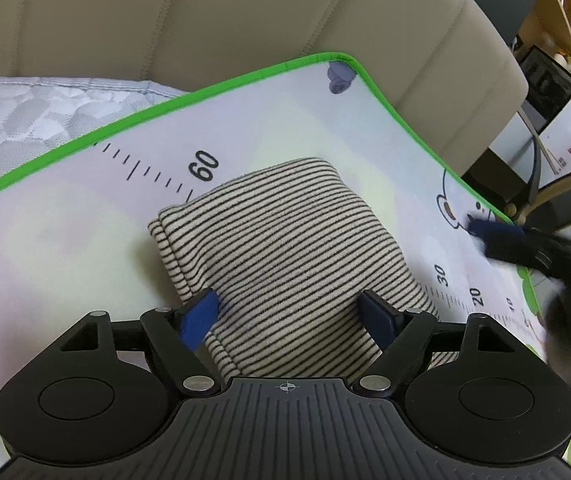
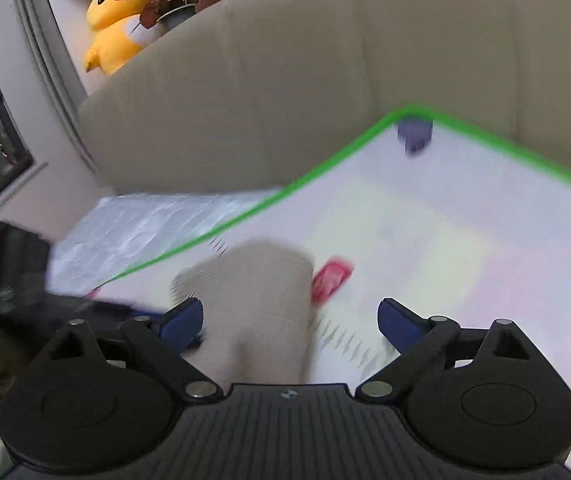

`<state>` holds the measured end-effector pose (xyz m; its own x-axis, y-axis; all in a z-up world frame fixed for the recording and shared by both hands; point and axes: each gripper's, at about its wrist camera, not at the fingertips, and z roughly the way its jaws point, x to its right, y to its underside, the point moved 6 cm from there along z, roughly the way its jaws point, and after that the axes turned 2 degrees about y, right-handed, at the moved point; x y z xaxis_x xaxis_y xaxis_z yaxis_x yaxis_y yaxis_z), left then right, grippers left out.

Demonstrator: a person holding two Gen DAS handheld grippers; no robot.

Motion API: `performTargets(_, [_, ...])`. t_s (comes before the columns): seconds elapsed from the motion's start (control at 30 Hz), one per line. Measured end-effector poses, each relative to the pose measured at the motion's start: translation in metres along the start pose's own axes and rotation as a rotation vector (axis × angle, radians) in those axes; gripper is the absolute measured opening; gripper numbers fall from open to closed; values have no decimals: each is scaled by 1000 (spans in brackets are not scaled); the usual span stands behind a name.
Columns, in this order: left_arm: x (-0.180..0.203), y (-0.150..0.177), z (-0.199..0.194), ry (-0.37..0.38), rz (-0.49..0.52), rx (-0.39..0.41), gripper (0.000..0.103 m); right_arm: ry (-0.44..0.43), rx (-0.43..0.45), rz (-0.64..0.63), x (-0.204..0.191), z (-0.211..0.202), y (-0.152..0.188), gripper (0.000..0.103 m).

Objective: Fold clothes

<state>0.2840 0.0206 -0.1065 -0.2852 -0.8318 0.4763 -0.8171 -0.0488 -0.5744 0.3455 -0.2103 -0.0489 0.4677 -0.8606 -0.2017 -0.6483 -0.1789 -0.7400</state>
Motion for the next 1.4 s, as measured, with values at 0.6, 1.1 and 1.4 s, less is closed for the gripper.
performTargets(0.6, [-9, 5, 6, 1, 27, -5, 87, 147, -15, -60, -6, 63, -32, 103])
performTargets(1.1, [-24, 11, 21, 23, -84, -49, 103, 288, -33, -199, -13, 83, -4, 103])
performTargets(1.4, [4, -3, -18, -62, 28, 42, 75, 304, -31, -204, -8, 65, 1, 103])
